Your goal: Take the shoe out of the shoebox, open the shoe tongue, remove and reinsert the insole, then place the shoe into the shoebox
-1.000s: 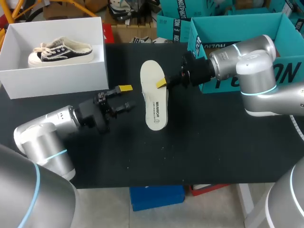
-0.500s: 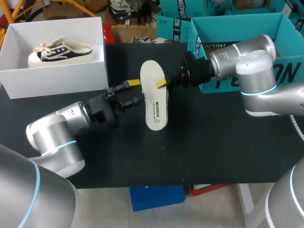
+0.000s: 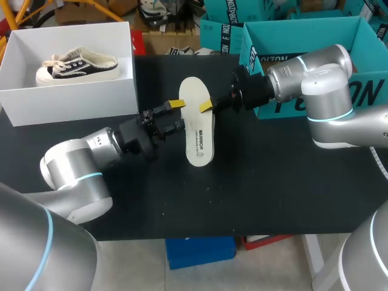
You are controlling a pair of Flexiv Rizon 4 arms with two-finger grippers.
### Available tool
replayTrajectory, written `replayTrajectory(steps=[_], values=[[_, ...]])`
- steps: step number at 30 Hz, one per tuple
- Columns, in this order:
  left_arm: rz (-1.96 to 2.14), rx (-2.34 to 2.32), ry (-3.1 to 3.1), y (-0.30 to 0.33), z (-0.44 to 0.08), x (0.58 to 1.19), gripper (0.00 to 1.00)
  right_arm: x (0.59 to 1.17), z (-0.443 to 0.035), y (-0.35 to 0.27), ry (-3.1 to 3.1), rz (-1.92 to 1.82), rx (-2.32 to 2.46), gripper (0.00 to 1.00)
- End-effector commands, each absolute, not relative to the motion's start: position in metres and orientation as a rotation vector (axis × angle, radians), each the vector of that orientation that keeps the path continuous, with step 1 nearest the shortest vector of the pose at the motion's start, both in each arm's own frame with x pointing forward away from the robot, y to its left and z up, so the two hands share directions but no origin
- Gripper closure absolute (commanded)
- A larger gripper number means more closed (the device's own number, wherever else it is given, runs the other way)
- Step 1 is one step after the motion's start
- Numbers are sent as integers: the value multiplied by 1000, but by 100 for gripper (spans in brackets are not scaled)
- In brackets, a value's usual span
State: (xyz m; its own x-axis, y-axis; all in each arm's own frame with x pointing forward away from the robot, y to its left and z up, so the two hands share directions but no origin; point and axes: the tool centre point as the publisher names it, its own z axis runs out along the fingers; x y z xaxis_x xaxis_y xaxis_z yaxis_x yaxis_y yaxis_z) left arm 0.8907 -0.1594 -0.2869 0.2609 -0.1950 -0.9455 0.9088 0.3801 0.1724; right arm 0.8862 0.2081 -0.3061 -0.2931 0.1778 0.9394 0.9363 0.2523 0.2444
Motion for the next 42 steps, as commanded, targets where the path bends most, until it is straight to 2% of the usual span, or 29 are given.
replayTrajectory(steps=[1, 5, 25, 26, 27, 28, 42], values=[[-885, 872, 1030, -161, -287, 890, 69, 887, -306, 209, -1672, -1117, -1043, 100], [-882, 875, 1032, -161, -287, 890, 99, 887, -306, 209, -1672, -1117, -1043, 100], [-911, 913, 1041, -160, -294, 889, 100, 889, -306, 209, -1672, -1117, -1044, 100], [-912, 914, 1043, -160, -294, 889, 100, 889, -305, 209, -1671, -1118, -1043, 84], [-914, 915, 1044, -160, -295, 888, 100, 889, -305, 209, -1667, -1119, -1044, 14], [-915, 916, 1046, -160, -296, 888, 100, 889, -305, 208, -1666, -1121, -1044, 0], [-902, 945, 1088, -146, -296, 877, 100, 885, -297, 197, -1678, -1117, -1093, 0]])
